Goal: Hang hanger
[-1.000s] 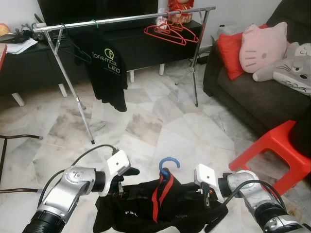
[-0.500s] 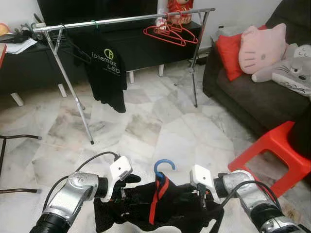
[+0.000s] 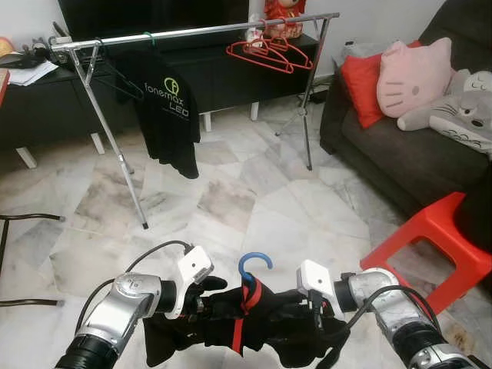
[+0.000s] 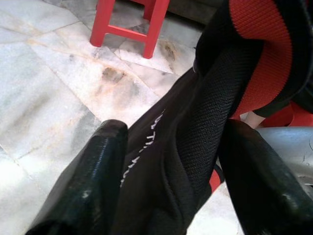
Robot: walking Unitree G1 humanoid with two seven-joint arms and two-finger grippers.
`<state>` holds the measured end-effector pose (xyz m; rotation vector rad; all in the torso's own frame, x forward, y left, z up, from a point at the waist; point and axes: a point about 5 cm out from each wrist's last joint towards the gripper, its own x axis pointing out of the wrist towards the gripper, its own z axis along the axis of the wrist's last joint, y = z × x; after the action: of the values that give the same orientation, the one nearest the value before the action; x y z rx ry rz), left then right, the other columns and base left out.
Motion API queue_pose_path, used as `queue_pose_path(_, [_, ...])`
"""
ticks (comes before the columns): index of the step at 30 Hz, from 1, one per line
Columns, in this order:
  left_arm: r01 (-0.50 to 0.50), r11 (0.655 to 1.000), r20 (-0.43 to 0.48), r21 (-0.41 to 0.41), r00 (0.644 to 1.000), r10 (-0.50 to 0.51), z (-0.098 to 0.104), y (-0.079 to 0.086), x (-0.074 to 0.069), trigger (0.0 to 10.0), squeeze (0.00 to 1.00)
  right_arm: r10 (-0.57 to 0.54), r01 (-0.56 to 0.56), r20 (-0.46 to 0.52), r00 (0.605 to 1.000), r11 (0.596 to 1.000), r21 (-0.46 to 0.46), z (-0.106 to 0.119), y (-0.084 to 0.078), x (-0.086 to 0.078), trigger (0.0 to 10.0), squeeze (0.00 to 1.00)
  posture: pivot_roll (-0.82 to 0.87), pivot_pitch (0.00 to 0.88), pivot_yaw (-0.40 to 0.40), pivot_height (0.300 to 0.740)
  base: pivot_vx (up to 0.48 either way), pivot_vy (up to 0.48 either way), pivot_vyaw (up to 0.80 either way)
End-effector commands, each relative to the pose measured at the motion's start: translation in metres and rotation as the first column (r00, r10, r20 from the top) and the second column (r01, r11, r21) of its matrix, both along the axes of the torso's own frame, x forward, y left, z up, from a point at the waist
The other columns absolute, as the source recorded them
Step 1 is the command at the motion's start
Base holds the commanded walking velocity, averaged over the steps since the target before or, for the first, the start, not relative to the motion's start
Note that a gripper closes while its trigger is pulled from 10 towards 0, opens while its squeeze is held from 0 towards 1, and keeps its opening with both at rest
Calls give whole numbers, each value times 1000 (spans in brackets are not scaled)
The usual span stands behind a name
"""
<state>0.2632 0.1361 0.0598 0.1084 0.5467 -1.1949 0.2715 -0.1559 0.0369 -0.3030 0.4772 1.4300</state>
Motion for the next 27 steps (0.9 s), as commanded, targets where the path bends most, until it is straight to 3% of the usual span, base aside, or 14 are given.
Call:
queue_pose_path(1, [5,1000,19,-4,1000,-5,3,-1,3,0,0,11,-12,36,999,1000,13,5,3,3,0,0,-26,0,-85,740,0,0,0])
queue_pose_path(27, [43,998,9,-45,999,-42,7,-6,2,0,0,-22,23,83,996,1000,-8,5,8,8,0,0,-26,0,-84,740,0,0,0])
